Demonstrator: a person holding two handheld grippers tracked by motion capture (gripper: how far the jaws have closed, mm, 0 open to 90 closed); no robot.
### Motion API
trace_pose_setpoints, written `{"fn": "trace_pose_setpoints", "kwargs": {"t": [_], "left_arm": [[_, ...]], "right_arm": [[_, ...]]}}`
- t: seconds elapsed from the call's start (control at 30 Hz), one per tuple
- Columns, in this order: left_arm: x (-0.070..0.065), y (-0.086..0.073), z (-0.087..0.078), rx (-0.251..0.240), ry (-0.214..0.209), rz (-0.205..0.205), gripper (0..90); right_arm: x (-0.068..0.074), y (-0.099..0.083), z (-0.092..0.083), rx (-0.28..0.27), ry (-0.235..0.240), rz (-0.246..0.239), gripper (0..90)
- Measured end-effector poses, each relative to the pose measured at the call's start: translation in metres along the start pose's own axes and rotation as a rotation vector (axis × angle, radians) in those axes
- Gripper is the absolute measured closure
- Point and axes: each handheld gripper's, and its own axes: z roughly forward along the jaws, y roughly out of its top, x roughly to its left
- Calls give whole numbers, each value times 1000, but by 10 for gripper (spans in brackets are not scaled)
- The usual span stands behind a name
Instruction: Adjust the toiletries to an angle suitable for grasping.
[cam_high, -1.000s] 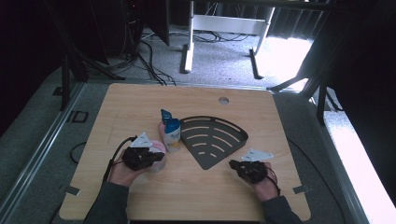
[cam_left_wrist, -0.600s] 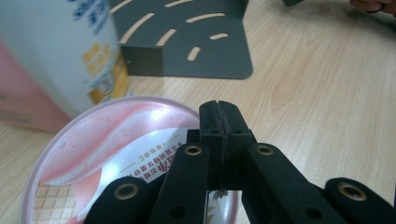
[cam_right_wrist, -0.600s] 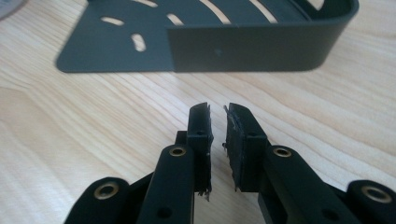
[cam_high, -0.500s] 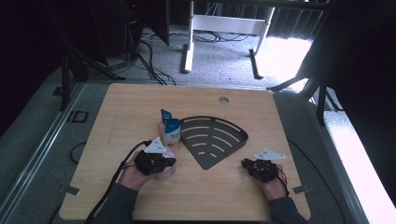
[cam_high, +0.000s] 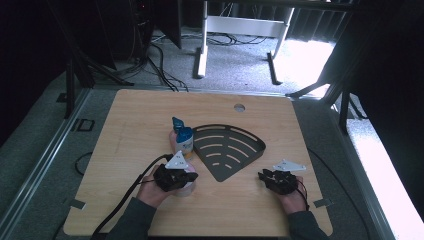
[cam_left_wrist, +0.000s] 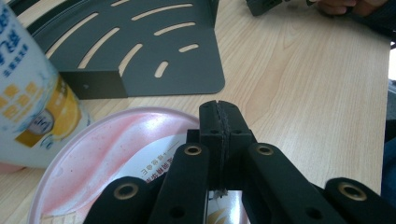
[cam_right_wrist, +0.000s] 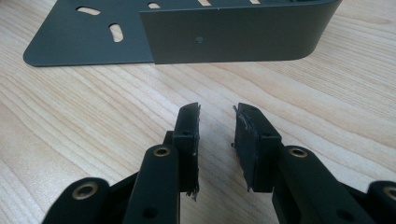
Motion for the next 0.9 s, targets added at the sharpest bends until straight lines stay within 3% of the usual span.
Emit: {"fn": "trace_pose_setpoints", "kwargs": {"t": [0.43, 0.9], "left_arm": [[-20, 11, 16, -3, -47, 40, 896], [-31, 26, 29, 24, -74, 75, 896]], "right_arm": [[-1, 1, 2, -4, 26, -5, 664], [0, 3, 4, -5, 38, -8, 651]]}}
